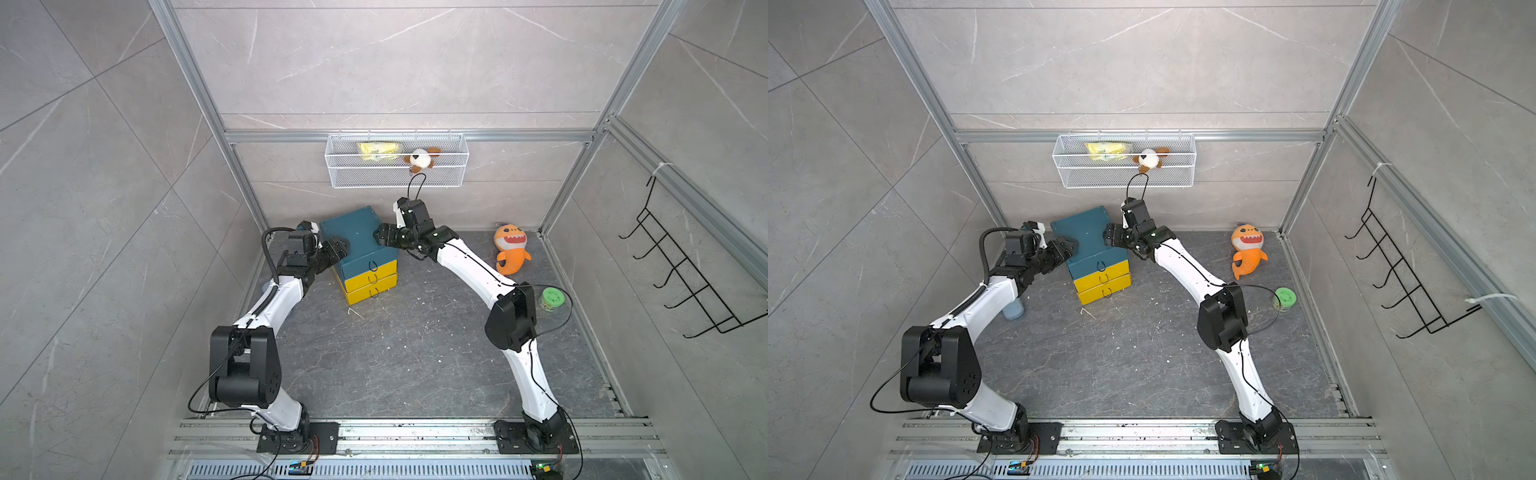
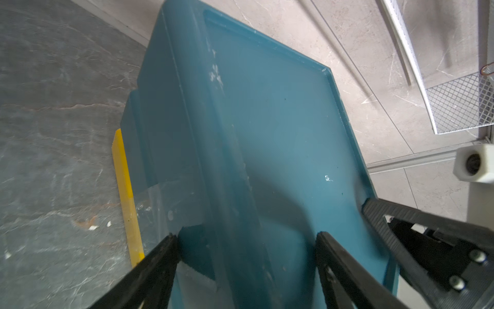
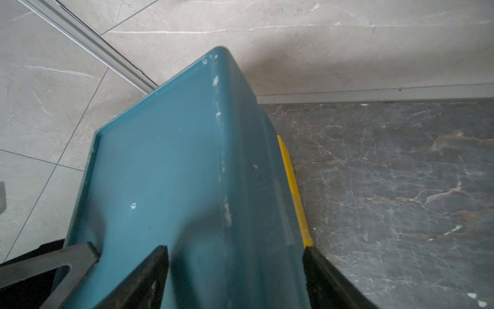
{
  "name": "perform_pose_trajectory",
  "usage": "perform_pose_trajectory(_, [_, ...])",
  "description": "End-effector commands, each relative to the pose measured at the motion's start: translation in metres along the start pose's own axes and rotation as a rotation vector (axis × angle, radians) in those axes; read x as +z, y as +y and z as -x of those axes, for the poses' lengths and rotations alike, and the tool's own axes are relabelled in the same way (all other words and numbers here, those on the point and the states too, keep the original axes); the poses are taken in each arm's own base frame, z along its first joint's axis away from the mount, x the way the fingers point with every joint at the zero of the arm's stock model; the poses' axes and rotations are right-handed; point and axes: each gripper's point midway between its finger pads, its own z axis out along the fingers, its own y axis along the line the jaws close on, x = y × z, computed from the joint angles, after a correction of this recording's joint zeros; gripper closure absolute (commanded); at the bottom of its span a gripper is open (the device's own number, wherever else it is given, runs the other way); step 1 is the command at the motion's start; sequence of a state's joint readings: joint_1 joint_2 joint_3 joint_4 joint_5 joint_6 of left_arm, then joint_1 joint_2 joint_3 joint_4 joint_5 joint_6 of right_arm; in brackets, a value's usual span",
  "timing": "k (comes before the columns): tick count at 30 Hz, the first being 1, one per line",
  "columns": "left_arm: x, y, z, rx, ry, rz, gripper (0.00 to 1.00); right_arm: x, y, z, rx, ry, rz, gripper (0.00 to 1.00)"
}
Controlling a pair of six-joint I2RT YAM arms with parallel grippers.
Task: Place the umbrella in the drawer by color
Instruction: Move the storage box to the center of the board.
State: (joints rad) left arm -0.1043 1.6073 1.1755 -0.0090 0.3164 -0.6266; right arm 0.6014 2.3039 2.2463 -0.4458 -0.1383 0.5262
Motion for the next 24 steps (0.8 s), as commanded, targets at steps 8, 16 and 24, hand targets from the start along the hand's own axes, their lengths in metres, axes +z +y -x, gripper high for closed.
perform_pose_trajectory(8, [0.04,0.013,-0.115,0.001,0.395,0.047,0.18,-0.029,0.001,-0.024,0.026,0.02,0.048,0.22])
perform_pose_trajectory(16, [0.059,-0.031,-0.149,0.074,0.458,0.0,0.18,-0.067,-0.023,-0.044,0.021,-0.004,-0.009,0.22])
perform_pose_trajectory(24, [0.073,-0.068,-0.195,0.147,0.524,-0.027,0.17,-0.106,-0.061,-0.077,0.04,0.008,-0.074,0.22])
